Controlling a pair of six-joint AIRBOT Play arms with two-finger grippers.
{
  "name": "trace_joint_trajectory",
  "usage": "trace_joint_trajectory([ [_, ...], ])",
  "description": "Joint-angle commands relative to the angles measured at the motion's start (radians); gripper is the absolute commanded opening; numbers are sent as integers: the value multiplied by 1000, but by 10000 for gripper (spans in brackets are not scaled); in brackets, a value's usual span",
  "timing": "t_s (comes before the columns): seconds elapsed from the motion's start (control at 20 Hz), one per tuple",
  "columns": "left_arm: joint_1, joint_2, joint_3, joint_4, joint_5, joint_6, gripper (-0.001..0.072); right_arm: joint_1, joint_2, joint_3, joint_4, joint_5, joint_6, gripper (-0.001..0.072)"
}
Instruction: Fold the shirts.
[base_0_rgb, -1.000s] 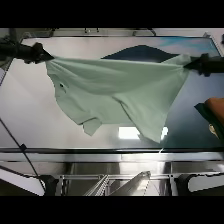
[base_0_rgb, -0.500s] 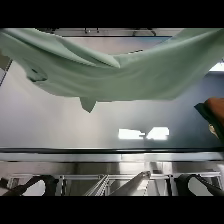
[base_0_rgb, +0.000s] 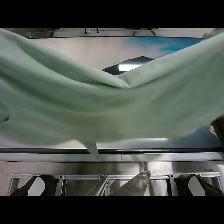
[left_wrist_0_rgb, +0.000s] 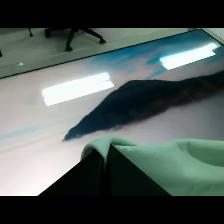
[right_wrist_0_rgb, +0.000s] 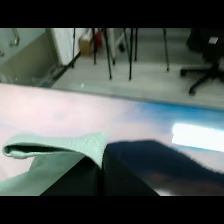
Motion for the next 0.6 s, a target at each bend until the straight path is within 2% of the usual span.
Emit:
trace_joint_trajectory([
  [0.0,-96,-153,-79,-6,-40,14,22,57,-162,-34,-12,94,43,18],
  [0.1,-207,-281,-182,-3,-67,76,22,135,-306,-75,-13,106,38,19],
  [0.2,-305,-438,-281,14,-40,162,21,206,-470,-109,-17,90,26,18],
  [0.3,-362,-596,-338,138,49,190,21,255,-644,-120,-42,53,24,18],
  [0.45,-394,-807,-328,320,252,190,-6,278,-838,-119,-50,-122,25,18],
  [0.55,-388,-898,-248,327,331,186,13,278,-881,-119,-45,-253,29,21],
])
